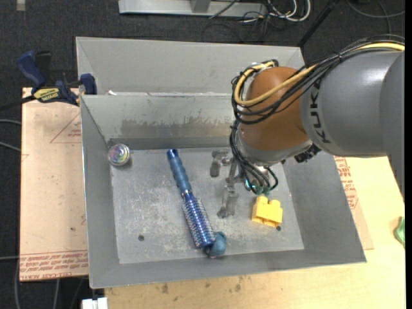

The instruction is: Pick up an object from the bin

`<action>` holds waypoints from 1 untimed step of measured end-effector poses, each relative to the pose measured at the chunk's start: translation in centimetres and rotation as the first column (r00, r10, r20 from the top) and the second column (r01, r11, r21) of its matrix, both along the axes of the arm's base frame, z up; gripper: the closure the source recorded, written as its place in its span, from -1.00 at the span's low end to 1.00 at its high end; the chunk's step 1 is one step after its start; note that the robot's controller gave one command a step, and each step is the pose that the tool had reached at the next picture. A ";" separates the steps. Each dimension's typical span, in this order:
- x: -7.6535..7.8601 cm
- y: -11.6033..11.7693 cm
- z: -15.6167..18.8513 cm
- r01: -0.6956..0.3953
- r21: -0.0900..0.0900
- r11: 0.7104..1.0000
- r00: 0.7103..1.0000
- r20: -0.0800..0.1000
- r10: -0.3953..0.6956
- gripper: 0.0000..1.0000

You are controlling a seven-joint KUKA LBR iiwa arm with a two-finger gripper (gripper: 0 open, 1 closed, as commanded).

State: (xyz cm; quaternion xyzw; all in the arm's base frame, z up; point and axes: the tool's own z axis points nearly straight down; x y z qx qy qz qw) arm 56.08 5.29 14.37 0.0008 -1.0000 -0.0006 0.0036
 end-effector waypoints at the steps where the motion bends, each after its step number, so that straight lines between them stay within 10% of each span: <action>1: -6.2 5.7 -7.6 0.021 0.001 1.000 1.000 -0.004 -0.021 -1.00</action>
Offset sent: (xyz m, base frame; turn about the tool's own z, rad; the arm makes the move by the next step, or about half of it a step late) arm -0.0575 0.0529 -0.0712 0.0286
